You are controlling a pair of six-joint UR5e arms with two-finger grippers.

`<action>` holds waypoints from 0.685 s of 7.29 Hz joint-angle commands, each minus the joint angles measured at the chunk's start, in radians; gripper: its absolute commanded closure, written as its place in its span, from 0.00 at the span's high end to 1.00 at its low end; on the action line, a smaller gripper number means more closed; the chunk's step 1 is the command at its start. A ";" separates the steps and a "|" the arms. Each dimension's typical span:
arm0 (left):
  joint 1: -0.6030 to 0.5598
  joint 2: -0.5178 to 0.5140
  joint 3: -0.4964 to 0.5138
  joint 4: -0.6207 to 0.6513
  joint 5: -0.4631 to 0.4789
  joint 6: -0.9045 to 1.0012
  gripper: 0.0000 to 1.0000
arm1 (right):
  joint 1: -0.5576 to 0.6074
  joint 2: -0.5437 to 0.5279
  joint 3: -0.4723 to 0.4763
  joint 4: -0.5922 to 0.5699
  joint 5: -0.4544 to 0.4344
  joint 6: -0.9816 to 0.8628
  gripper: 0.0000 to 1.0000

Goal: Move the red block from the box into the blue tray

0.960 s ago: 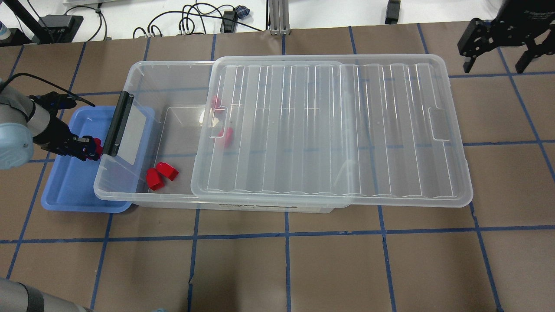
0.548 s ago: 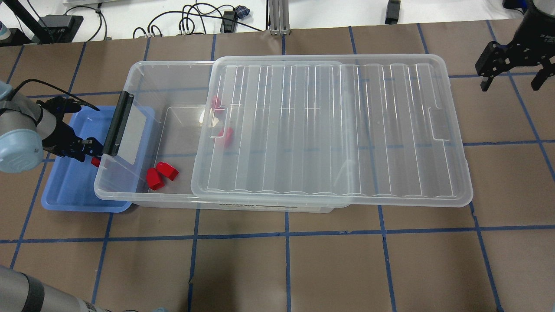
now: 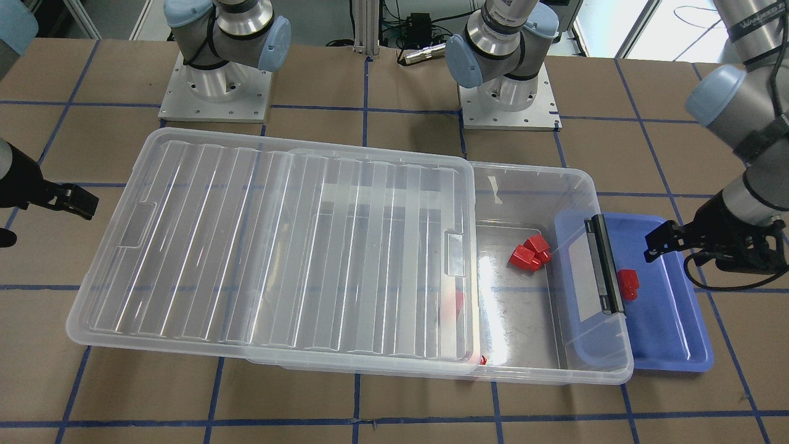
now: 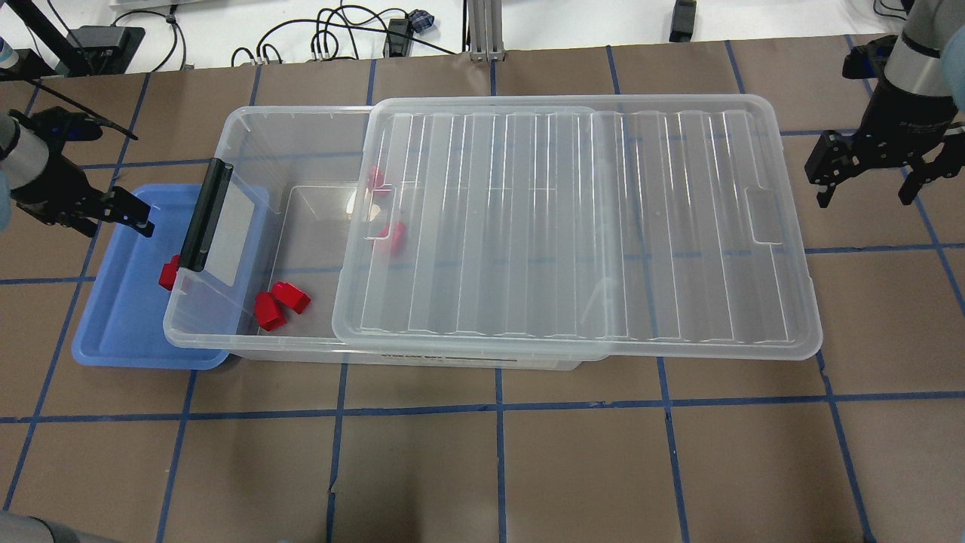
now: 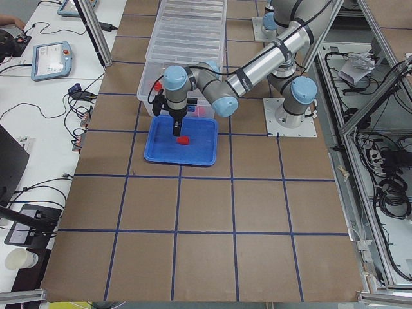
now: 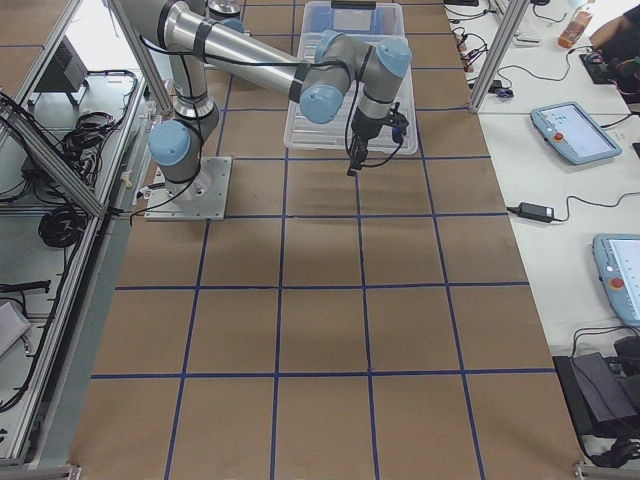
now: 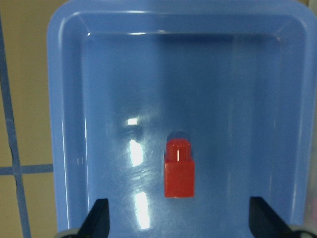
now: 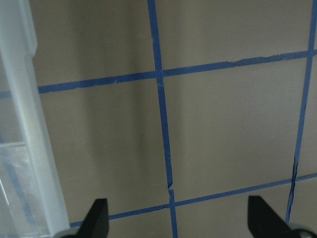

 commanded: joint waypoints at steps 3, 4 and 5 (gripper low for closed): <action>-0.311 0.144 0.117 -0.223 0.177 -0.270 1.00 | 0.013 0.001 0.028 0.013 -0.010 0.005 1.00; -0.386 0.175 0.101 -0.224 0.168 -0.359 1.00 | 0.033 0.002 0.028 0.004 -0.008 0.005 1.00; -0.452 0.187 0.101 -0.238 0.161 -0.444 1.00 | 0.044 0.014 0.033 -0.004 -0.004 0.005 1.00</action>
